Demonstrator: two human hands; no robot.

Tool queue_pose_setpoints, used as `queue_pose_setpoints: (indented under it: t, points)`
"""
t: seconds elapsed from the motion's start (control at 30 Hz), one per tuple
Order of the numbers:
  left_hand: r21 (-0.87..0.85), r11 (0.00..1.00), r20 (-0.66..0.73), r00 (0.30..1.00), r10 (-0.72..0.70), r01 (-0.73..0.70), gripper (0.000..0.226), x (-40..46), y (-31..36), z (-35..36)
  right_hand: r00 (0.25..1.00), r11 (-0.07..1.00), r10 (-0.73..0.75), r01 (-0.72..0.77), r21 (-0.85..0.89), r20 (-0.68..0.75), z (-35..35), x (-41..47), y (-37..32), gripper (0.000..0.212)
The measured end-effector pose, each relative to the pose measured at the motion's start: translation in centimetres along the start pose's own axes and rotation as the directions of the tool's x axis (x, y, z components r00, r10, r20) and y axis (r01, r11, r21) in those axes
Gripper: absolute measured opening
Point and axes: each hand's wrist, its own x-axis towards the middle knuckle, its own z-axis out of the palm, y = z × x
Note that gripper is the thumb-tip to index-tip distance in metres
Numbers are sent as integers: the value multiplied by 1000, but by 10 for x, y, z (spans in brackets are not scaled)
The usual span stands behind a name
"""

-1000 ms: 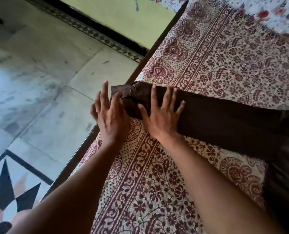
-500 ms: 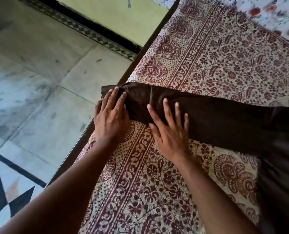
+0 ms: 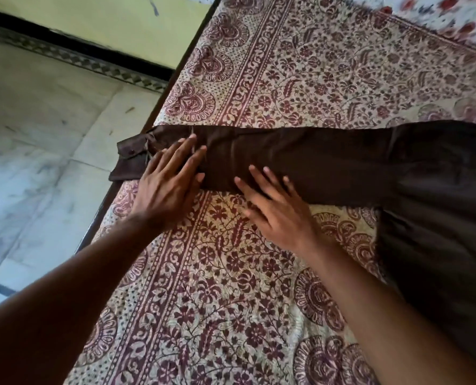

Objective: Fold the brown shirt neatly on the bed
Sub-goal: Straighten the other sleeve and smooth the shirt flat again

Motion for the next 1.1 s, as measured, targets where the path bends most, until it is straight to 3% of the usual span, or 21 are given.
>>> queue_pose_setpoints:
  t: [0.03, 0.1, 0.17, 0.23, 0.3, 0.37, 0.43, 0.5, 0.53, 0.57, 0.63, 0.7, 0.73, 0.77, 0.83, 0.9, 0.97, 1.0, 1.1]
  points:
    - [-29, 999, -1, 1000, 28, -28, 56, 4, 17, 0, 1000, 997, 4, -3, 78, -14, -4, -10, 5, 60]
    - [-79, 995, 0, 998, 65, -65, 55, 16, 56, 5, 964, 971, 206, -180, 155, -170, -15, -30, 25, 60]
    - [-132, 987, 21, 995, 97, -93, 54, 32, 96, 13, 825, 885, 463, -452, 115, -325, -26, -46, 62, 62]
    - [-192, 973, 53, 988, 143, -130, 54, 51, 141, 24, 679, 718, 687, -690, 93, -261, -38, -60, 106, 64]
    - [-227, 964, 84, 983, 161, -139, 54, 68, 186, 37, 614, 624, 782, -775, 106, -109, -42, -67, 140, 67]
    - [-264, 964, 133, 991, 14, 21, 52, 83, 218, 48, 716, 719, 695, -694, 49, -61, -38, -68, 157, 68]
    - [-300, 916, 193, 958, -214, 266, 52, 96, 238, 57, 862, 862, 506, -506, 0, -17, -36, -73, 160, 64]
    - [-242, 902, 241, 923, -300, 357, 57, 100, 248, 64, 943, 941, 333, -333, 65, 17, -39, -89, 156, 59]
    - [-201, 911, 264, 915, -304, 361, 60, 100, 253, 66, 948, 945, 317, -314, 90, -25, -40, -104, 154, 60]
    - [-169, 917, 278, 910, -308, 362, 63, 100, 256, 66, 925, 929, 365, -355, 106, -104, -38, -121, 153, 62]
    - [-102, 951, 232, 937, -261, 291, 65, 97, 263, 63, 765, 798, 602, -586, 141, -230, -32, -162, 156, 68]
    - [-42, 999, 150, 989, -1, 7, 69, 90, 270, 60, 552, 585, 809, -792, 177, -203, -17, -196, 155, 76]
    - [-41, 985, 142, 975, 172, -168, 69, 85, 276, 61, 513, 534, 844, -831, 157, -159, -8, -208, 148, 80]
    - [-65, 953, 160, 939, 304, -297, 66, 80, 281, 63, 544, 558, 828, -822, 112, -134, 1, -217, 139, 81]
    - [-116, 925, 210, 901, 379, -363, 64, 71, 291, 67, 718, 726, 685, -687, 30, -123, 15, -231, 115, 75]
    - [-119, 947, 214, 924, 318, -298, 61, 64, 300, 70, 855, 861, 508, -504, 68, -101, 22, -247, 100, 67]
    - [-136, 973, 186, 959, 212, -188, 58, 52, 311, 64, 865, 864, 490, -467, 187, -104, 20, -267, 100, 64]
    - [-177, 977, 173, 973, 153, -122, 54, 44, 317, 60, 816, 818, 565, -533, 217, -125, 21, -278, 101, 65]
    - [-349, 937, 201, 978, 59, 15, 31, -3, 341, 46, 519, 544, 838, -819, 182, -171, 30, -323, 97, 67]
